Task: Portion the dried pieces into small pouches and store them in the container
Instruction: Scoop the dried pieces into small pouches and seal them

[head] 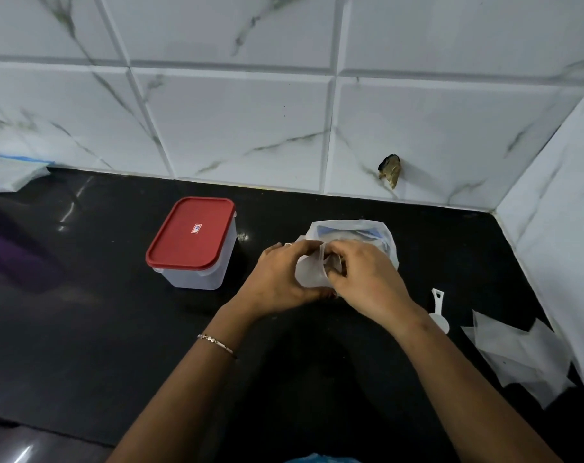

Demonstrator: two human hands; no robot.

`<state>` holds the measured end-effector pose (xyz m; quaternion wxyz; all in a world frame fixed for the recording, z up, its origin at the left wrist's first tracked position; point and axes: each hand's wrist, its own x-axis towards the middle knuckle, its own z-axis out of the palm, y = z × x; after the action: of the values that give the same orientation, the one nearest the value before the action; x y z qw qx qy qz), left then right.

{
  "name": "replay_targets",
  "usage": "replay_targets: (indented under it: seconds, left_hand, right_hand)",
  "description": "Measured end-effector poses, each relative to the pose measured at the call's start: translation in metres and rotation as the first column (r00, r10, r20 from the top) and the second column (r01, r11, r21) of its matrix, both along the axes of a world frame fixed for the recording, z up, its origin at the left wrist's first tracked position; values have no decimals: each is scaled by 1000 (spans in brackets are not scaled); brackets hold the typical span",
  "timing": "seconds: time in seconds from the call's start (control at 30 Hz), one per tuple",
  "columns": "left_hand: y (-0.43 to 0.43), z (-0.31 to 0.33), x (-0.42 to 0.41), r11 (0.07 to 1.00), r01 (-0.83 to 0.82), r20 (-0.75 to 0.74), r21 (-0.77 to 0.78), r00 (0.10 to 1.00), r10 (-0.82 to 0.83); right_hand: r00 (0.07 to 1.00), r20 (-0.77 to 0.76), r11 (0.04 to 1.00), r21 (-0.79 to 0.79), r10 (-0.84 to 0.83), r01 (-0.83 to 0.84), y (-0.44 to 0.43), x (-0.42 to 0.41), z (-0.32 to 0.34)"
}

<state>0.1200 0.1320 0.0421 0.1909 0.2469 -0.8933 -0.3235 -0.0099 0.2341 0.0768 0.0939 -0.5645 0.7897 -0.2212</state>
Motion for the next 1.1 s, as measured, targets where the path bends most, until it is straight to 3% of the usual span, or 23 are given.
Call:
replay_targets:
  seconds: [0.23, 0.37, 0.53, 0.63, 0.73, 0.83, 0.97, 1.1]
  left_hand:
    - [4, -3, -5, 998, 11, -57, 55, 998, -8]
    - [9, -2, -10, 971, -7, -167, 240, 985, 48]
    - [9, -9, -18, 924, -10, -193, 381, 977, 90]
    - [17, -8, -29, 912, 39, -213, 408, 976, 54]
    - [29, -7, -44, 897, 105, -207, 429, 978, -15]
    - [44, -9, -58, 868, 154, -162, 473, 983, -86]
    - [57, -15, -71, 822, 180, -97, 540, 984, -151]
    - [59, -21, -75, 798, 166, -81, 579, 986, -147]
  right_hand:
    - [999, 41, 1000, -19, -5, 6, 5, -2, 1]
    - [980, 198, 995, -103, 20, 1, 11, -14, -1]
    - [894, 438, 950, -230, -93, 212, 28, -41, 0]
    - [865, 461, 907, -247, -201, 342, 42, -72, -14]
    - [853, 397, 873, -206, -338, 442, 64, -111, -46]
    - [898, 195, 905, -83, -395, 416, 87, -144, -80]
    - [957, -39, 936, 201, -287, 289, 107, -161, -112]
    - [970, -137, 918, 317, -203, 237, 105, -159, -118]
